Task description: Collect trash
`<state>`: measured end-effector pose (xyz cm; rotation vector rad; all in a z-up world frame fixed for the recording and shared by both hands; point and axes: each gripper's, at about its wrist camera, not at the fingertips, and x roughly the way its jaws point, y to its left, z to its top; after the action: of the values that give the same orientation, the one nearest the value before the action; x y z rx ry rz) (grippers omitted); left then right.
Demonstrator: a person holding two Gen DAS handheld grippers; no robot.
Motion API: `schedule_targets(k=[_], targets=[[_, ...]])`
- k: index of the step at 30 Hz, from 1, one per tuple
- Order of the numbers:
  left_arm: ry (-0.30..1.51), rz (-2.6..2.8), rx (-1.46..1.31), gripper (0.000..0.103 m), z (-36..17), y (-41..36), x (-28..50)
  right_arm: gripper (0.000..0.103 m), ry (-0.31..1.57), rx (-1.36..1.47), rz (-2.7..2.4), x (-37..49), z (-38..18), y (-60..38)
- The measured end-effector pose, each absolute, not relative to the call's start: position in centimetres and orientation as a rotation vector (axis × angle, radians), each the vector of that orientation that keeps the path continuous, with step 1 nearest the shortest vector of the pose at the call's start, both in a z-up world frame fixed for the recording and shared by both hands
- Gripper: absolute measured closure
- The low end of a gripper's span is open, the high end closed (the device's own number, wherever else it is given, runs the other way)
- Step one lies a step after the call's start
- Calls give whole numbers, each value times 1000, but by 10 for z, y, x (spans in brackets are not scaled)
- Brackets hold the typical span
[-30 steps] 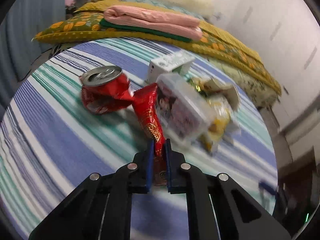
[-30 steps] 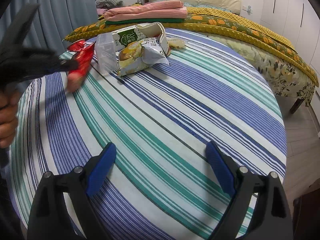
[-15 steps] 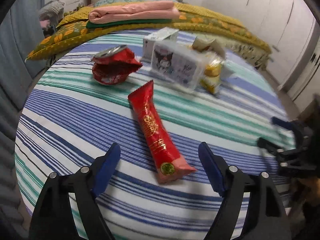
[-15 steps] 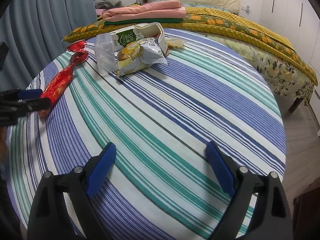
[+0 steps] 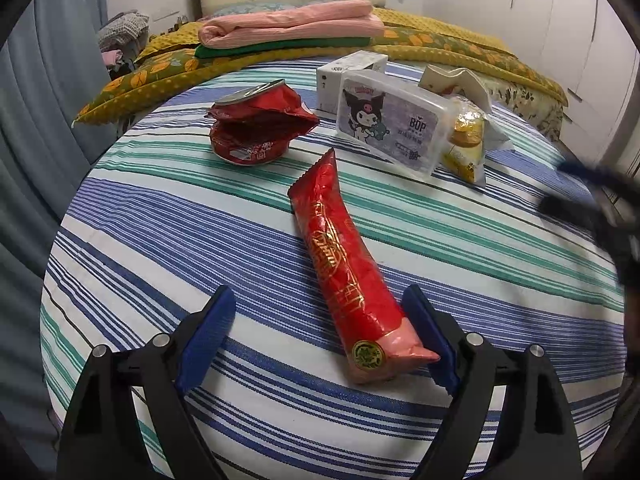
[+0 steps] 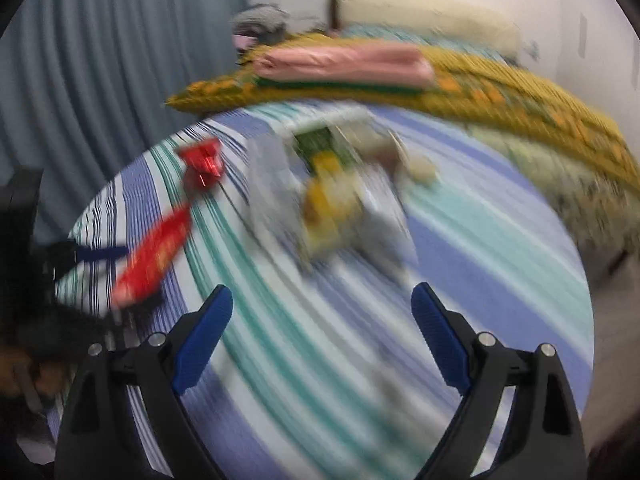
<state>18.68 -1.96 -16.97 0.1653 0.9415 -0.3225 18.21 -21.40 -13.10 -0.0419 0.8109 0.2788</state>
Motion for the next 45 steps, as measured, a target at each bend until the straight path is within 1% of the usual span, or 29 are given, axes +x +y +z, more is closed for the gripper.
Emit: schedule_targets(k=[3, 7, 8, 9, 10, 11, 12, 16, 19, 22, 24, 25, 26, 27, 29, 31, 33, 34, 35, 39, 40, 42, 45], targets=[[945, -323, 172, 14, -171, -21, 187, 16, 820, -78, 328, 225, -123, -190], [950, -314, 164, 10, -172, -19, 188, 23, 888, -73, 347, 266, -130, -167], [950, -312, 164, 10, -172, -19, 189, 31, 898, -72, 349, 270, -131, -164], [950, -312, 165, 10, -172, -19, 189, 46, 914, -70, 355, 272, -133, -161], [950, -312, 164, 10, -172, -19, 189, 54, 941, -62, 360, 274, -135, -157], [950, -314, 163, 10, -172, -19, 189, 69, 953, -59, 352, 272, -136, -157], [951, -314, 162, 10, -172, -19, 189, 71, 961, -50, 344, 267, -136, -156], [951, -314, 161, 10, -172, -18, 189, 71, 966, 57, 365, 231, -129, -175], [951, -313, 162, 10, -172, -18, 189, 71, 975, 217, 384, 191, -130, -206], [951, -313, 162, 10, -172, -18, 189, 71, 1024, 441, 388, 153, -150, -250], [951, -313, 162, 9, -171, -19, 189, 70, 1009, 559, 387, 141, -160, -274], [951, -313, 161, 9, -171, -19, 189, 68, 1000, 590, 375, 136, -163, -283], [951, -312, 161, 9, -172, -19, 189, 60, 983, 606, 327, 130, -164, -296], [951, -312, 160, 9, -172, -18, 189, 58, 975, 604, 292, 127, -164, -303], [952, -314, 155, 9, -172, -17, 189, 57, 969, 583, 222, 123, -164, -315], [951, -326, 154, 9, -171, -14, 187, 51, 964, 541, 177, 118, -162, -318], [948, -338, 185, 9, -171, -9, 181, 39, 960, 490, 164, 112, -158, -316], [949, -339, 183, 8, -171, -4, 178, 36, 957, 473, 168, 109, -157, -314], [953, -335, 174, 8, -171, 1, 175, 31, 953, 442, 171, 105, -153, -310], [961, -334, 108, 8, -165, 28, 167, 17, 939, 341, 158, 99, -145, -300], [949, -366, 78, 8, -160, 31, 164, 15, 938, 322, 158, 98, -143, -301], [928, -417, 52, 8, -151, 28, 163, 14, 946, 274, 167, 106, -138, -291], [929, -412, 120, 8, -145, 9, 170, 14, 990, 214, 168, 121, -137, -277]])
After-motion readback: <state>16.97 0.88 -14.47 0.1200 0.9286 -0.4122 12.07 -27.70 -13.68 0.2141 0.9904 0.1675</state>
